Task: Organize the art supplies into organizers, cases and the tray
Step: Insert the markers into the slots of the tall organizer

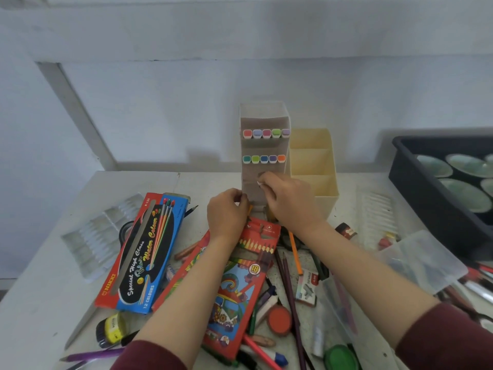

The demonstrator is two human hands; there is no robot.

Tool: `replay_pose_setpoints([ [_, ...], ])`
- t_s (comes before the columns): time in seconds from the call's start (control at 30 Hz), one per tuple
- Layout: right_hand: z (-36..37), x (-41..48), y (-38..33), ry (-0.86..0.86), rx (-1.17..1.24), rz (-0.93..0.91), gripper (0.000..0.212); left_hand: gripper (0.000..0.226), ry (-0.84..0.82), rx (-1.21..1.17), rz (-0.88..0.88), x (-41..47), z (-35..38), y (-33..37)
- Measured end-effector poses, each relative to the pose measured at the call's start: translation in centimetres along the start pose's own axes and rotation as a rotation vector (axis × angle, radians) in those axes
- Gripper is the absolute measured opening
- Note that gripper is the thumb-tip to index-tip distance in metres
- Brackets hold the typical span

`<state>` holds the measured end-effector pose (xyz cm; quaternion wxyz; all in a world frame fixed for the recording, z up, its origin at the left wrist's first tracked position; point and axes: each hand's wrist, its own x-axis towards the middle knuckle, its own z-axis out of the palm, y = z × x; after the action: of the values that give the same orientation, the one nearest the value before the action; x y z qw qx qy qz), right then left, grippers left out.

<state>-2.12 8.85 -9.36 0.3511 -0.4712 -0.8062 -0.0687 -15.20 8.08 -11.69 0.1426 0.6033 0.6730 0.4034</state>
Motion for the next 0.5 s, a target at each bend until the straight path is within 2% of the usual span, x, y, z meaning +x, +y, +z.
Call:
replay_pose_setpoints([
  [0.17,-1.4,-0.7,-0.6,-0.033,0.000,-0.022,0.023,0.026,-0.100,0.031,-0.050,0.5,-0.7,0.4],
  [0.23,-2.1,-1.3,-0.8,-0.039,0.028,-0.003,0.025,0.033,-0.166,0.048,-0.069,0.8,-1.4,0.7],
  [0.37,-4.6,-3.1,-0.7,-0.083,0.046,0.111,0.020,0.058,-0.268,0.092,-0.081,0.0,-3.0,1.4],
  [0.43,-6.1,-4.4,-0.6,-0.078,0.011,0.158,0.013,0.059,-0.278,0.108,-0.056,-1.5,-3.5,1.7],
  [0.5,-7.5,-5.6,-0.5,-0.166,-0.020,0.220,0.010,0.055,-0.279,0.147,0.000,-3.3,-3.9,1.7],
])
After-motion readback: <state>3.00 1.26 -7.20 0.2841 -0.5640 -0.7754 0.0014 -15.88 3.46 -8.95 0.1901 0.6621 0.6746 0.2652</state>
